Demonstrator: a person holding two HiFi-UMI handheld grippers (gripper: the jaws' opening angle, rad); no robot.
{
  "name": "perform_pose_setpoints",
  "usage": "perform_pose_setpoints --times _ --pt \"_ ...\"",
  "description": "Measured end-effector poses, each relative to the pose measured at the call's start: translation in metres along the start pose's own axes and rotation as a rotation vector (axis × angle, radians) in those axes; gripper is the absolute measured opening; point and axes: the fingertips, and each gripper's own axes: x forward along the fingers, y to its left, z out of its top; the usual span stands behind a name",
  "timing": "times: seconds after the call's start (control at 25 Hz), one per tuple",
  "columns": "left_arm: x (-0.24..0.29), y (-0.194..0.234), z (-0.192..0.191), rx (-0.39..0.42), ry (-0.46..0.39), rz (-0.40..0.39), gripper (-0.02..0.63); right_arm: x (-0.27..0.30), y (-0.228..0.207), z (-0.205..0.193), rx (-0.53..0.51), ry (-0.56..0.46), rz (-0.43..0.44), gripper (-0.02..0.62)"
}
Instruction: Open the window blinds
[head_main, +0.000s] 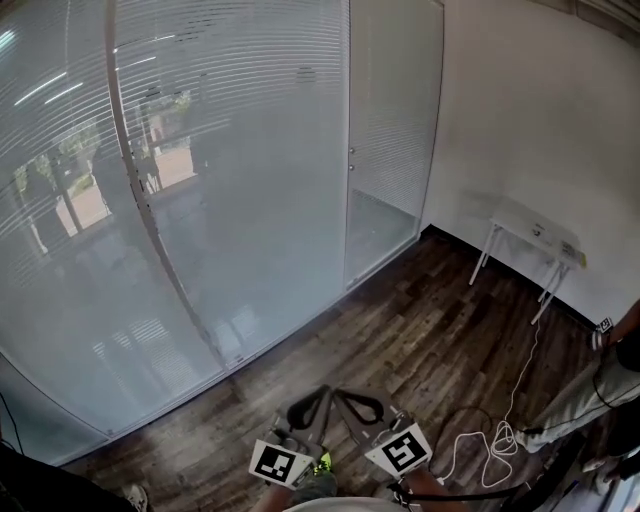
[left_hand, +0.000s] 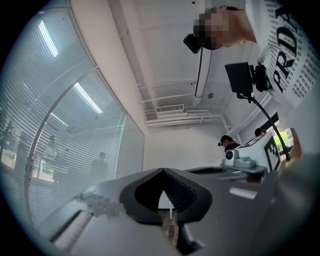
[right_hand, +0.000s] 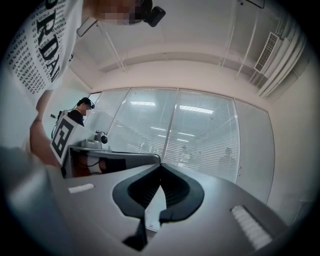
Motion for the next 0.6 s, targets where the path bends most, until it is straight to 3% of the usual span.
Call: perform_pose_setpoints --times 0.16,0.6 --pt "0.023 0.014 0.008 -0.052 -0.07 0.014 -0.012 0.014 -0.02 -0.007 -0.015 0.013 0.005 0.008" --pt "0.075 0.085 -0.027 -0.074 -0.044 -0.003 -0.011 0.083 -0.074 -0.047 0.008 0.069 0.006 0.008"
